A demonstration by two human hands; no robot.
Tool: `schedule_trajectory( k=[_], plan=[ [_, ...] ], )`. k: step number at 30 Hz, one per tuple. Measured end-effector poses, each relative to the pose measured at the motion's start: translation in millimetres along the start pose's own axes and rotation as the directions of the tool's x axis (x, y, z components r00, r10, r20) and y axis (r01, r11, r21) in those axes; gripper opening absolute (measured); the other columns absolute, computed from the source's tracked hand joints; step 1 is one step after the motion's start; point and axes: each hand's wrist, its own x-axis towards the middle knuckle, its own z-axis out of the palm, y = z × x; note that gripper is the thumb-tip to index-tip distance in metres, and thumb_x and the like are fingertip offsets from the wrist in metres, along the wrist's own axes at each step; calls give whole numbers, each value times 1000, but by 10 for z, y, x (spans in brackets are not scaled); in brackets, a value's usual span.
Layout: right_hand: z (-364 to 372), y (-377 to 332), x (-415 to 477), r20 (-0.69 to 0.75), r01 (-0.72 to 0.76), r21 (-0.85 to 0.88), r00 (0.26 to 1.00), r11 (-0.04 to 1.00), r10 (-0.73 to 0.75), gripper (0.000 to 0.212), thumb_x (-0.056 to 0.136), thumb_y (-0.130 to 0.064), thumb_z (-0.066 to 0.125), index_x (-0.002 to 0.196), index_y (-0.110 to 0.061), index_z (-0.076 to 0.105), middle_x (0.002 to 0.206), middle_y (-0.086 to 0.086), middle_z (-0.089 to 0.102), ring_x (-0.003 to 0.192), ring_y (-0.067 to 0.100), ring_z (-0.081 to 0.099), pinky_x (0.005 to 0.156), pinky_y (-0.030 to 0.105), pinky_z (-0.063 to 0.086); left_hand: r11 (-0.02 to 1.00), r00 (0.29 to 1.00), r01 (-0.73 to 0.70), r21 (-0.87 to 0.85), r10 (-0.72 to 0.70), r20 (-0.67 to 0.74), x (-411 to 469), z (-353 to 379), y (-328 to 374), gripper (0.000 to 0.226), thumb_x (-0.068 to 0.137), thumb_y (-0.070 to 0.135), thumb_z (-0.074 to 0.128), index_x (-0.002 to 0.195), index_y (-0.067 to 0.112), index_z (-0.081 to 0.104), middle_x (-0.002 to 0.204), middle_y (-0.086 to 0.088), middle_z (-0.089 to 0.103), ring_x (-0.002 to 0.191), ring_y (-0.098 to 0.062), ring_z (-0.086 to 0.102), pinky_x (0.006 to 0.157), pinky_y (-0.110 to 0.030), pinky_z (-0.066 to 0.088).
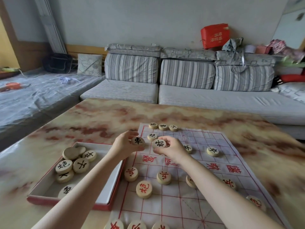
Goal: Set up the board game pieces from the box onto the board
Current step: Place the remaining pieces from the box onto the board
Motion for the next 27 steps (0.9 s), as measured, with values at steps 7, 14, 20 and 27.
schedule_trajectory(
  k=[7,14,20,27],
  plan=[
    [-457,296,469,-181,-52,-83,983,995,36,45,74,-29,74,111,-16,52,109,0,63,102,18,59,89,34,47,1000,999,-23,21,24,-42,520,455,141,53,62,29,83,111,19,65,105,-4,67,90,-14,58,75,-18,37],
    [-941,740,1181,-322,-178,-233,942,956,97,50,69,-29,78,110,-13,54,110,5,62,102,24,57,84,33,46,999,999,-42,34,42,2,1076,932,237,53,64,24,82,113,17,64,109,-4,67,92,-13,57,74,-19,40],
    [-996,993,1670,-393,-288,-410,912,865,117,53,66,-40,77,111,-17,62,115,7,62,115,29,46,87,33,45,996,999,-42,73,44,-24,1327,1138,165,53,65,29,81,113,19,63,109,-1,66,87,-8,52,68,-14,33],
    [-860,1057,1854,-416,-293,-552,908,781,47,58,66,-57,72,105,-15,65,115,9,61,115,31,41,81,32,33,996,998,-31,84,35,-52,1418,1065,23,53,63,26,82,111,16,65,105,-4,68,89,-13,57,75,-20,39]
  ],
)
